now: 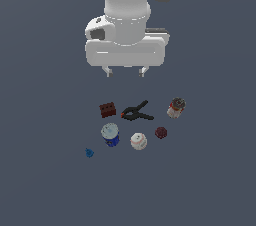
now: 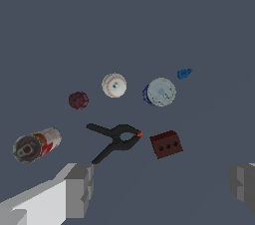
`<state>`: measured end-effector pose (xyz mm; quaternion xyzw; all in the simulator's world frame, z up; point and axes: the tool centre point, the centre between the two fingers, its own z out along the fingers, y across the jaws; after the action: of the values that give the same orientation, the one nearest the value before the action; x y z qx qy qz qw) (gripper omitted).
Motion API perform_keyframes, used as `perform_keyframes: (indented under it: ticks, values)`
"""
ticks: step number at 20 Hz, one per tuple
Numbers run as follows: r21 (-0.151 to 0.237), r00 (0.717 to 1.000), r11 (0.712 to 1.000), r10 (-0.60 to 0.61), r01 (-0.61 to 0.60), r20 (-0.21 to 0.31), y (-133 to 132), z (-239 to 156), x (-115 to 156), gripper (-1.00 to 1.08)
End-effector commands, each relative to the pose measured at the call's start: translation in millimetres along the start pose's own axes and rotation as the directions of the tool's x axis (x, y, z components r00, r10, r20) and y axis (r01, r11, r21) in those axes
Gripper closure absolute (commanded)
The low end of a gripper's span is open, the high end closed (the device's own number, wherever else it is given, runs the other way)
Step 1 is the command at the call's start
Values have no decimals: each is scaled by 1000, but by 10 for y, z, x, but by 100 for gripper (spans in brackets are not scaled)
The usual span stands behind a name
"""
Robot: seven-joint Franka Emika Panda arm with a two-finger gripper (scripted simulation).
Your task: Pick up a designated object from a clutter of objects.
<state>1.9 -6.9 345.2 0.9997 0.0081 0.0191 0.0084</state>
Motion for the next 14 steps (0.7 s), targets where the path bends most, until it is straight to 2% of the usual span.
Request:
perform_keyframes:
  ticks: [1, 9, 14]
  values:
    - [0, 1000, 1000, 0, 0, 0, 0, 0, 0, -92]
    - [14, 1000, 1000, 14, -14, 4, 161, 79, 28, -92]
    - [15, 1000, 1000, 11, -11, 4, 170, 76, 24, -92]
